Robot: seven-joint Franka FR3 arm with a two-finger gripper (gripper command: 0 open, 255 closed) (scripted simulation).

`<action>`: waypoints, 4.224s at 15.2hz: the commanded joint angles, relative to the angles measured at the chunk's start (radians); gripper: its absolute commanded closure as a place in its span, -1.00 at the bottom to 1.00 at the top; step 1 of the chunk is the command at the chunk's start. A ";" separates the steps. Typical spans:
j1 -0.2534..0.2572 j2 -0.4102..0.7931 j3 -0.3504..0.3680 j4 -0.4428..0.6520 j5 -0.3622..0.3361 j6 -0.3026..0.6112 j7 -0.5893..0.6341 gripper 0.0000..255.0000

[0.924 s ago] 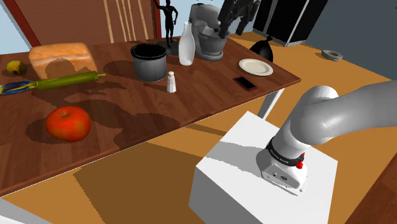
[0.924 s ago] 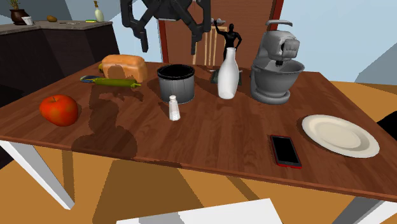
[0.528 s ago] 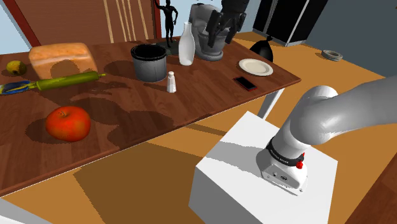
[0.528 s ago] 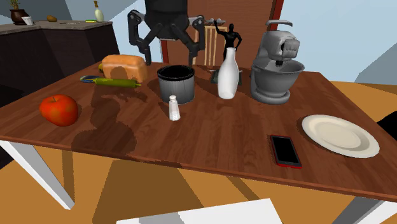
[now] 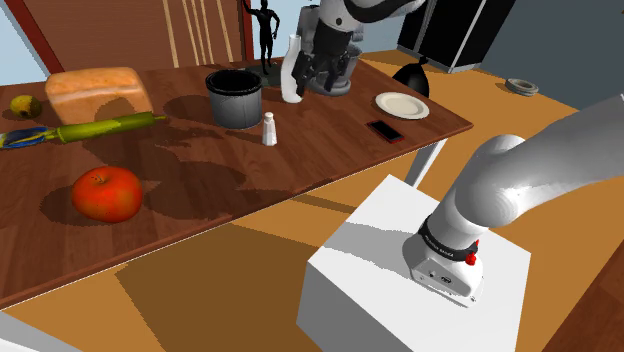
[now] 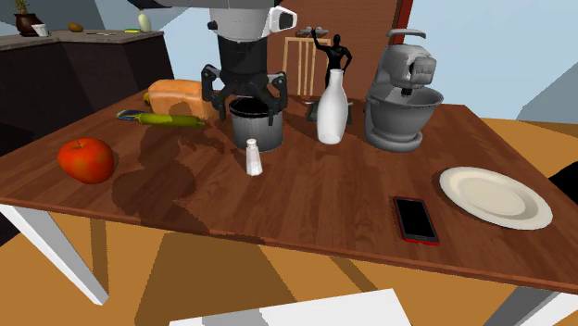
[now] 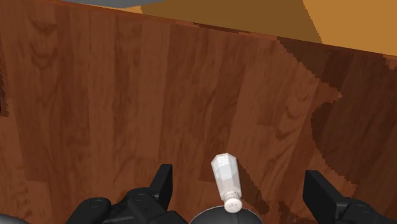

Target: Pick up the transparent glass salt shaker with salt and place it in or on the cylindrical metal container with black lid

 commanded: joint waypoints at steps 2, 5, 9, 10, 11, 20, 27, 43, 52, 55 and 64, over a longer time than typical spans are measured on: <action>-0.009 0.104 0.007 0.005 -0.001 0.113 0.012 -1.00; -0.017 0.209 0.016 0.022 -0.005 0.214 0.030 -1.00; -0.027 0.359 0.026 0.065 -0.018 0.336 0.057 -1.00; -0.030 0.397 0.028 0.079 -0.023 0.364 0.065 -1.00; -0.032 0.436 0.029 0.095 -0.028 0.390 0.073 -1.00; -0.033 0.622 0.029 0.159 -0.061 0.525 0.110 -1.00; -0.031 0.655 0.028 0.163 -0.067 0.554 0.114 -1.00; -0.032 0.627 0.029 0.174 -0.063 0.515 0.112 1.00; -0.034 0.555 0.029 0.220 -0.053 0.397 0.108 1.00; -0.034 0.534 0.029 0.239 -0.051 0.358 0.107 1.00; -0.036 0.483 0.027 0.307 -0.047 0.239 0.107 1.00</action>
